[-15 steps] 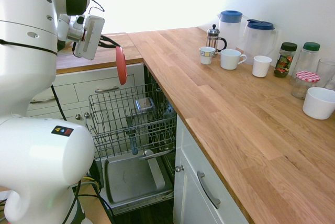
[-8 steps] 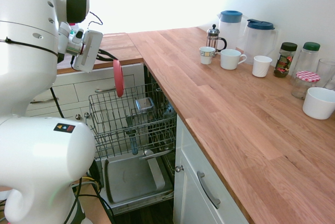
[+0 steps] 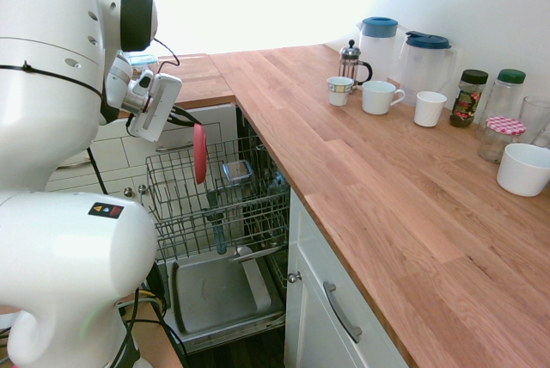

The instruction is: Put the plate in the dishwasher

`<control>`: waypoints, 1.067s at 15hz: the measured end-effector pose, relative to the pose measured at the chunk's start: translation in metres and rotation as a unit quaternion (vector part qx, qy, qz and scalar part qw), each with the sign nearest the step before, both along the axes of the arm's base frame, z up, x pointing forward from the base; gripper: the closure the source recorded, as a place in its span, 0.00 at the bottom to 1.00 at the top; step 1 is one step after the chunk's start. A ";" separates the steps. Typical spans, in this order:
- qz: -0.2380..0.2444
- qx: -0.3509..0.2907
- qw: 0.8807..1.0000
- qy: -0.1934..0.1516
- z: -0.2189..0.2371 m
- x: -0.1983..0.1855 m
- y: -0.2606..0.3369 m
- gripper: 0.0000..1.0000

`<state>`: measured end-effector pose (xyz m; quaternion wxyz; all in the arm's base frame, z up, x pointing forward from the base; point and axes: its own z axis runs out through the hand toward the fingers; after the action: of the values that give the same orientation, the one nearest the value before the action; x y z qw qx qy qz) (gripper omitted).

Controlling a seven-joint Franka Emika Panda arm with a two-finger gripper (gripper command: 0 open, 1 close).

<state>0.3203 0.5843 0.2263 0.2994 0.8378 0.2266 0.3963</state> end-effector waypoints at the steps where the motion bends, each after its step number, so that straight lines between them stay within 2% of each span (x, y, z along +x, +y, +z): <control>1: 0.000 0.002 1.000 0.002 -0.004 0.002 -0.001 1.00; 10: 0.000 0.010 1.000 0.016 -0.034 0.001 -0.002 1.00; 15: 0.006 0.014 0.999 0.036 -0.056 0.000 0.005 1.00; 16: 0.005 0.016 0.999 0.039 -0.058 0.000 0.006 0.00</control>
<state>0.3203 0.5903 0.1678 0.2751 0.8562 0.2357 0.3684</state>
